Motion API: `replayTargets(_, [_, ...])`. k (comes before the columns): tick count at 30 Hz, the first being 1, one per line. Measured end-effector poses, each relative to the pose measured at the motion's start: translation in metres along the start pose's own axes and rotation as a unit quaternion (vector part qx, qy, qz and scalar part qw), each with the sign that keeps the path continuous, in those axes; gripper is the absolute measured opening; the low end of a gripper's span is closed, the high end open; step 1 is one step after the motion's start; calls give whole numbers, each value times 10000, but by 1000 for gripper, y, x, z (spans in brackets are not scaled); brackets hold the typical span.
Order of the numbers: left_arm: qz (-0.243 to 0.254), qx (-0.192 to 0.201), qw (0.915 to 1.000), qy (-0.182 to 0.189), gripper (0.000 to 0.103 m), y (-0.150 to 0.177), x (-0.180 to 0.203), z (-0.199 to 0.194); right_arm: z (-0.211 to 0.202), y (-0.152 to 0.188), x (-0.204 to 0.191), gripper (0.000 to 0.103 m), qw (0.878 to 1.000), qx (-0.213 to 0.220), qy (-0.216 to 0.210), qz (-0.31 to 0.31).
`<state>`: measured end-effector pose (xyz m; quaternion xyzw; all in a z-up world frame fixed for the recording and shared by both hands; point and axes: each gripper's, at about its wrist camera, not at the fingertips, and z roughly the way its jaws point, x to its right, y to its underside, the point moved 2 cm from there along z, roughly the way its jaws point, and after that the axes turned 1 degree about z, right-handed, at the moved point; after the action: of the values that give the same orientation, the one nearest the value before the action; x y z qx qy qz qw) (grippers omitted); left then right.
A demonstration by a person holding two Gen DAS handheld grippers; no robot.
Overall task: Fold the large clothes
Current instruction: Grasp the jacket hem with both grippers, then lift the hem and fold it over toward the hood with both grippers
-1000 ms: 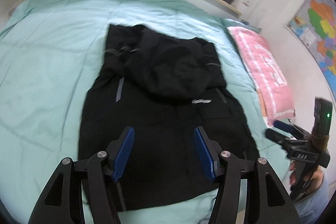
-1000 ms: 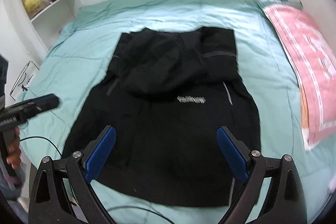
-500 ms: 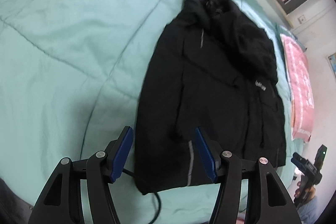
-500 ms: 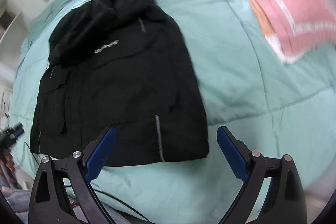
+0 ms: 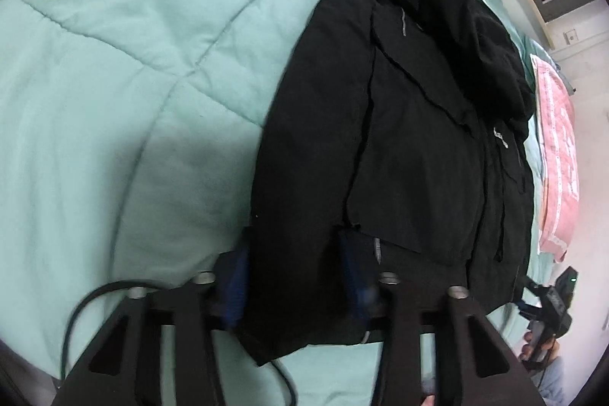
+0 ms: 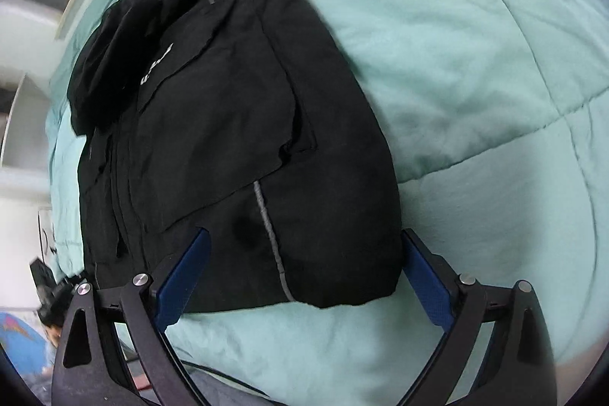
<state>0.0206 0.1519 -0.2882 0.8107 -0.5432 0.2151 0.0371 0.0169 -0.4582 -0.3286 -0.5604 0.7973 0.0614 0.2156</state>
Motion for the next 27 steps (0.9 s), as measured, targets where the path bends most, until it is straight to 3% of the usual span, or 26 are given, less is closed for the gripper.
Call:
replayTargets(9, [-153,-101,9998,-86,40,-5,-6,7,17,1,14,99,9995,-227,-93,190])
replayTargets(10, [-65,-102,9999,-101,36,-4,-3,7,18,0,15,94,9993,-233,-174,225])
replayTargets(11, [8,-96,9999,-73,26,-3,0,7,16,0,15,90,9990,-217,-273,284])
replayTargets(13, [64,-42,9998,201,9,-5,7,1,12,1,20,65,9976,-200,-421,505])
replayTargets(16, [-32,183,9978,634,8,-8,10,-16,2,4,20,33,9934,-173,-824,780])
replayTargets(19, [-377,508,9938,918,7,-15,9,-31,-12,6,9,20,9898,122,-1213,735])
replayTargets(21, [-560,679,9910,1011,7,-19,9,-35,-23,5,-1,17,9900,374,-1255,527])
replayTargets(27, [-119,1212,9868,1070,7,-36,41,-64,-61,-11,-33,15,9839,1025,-1460,145])
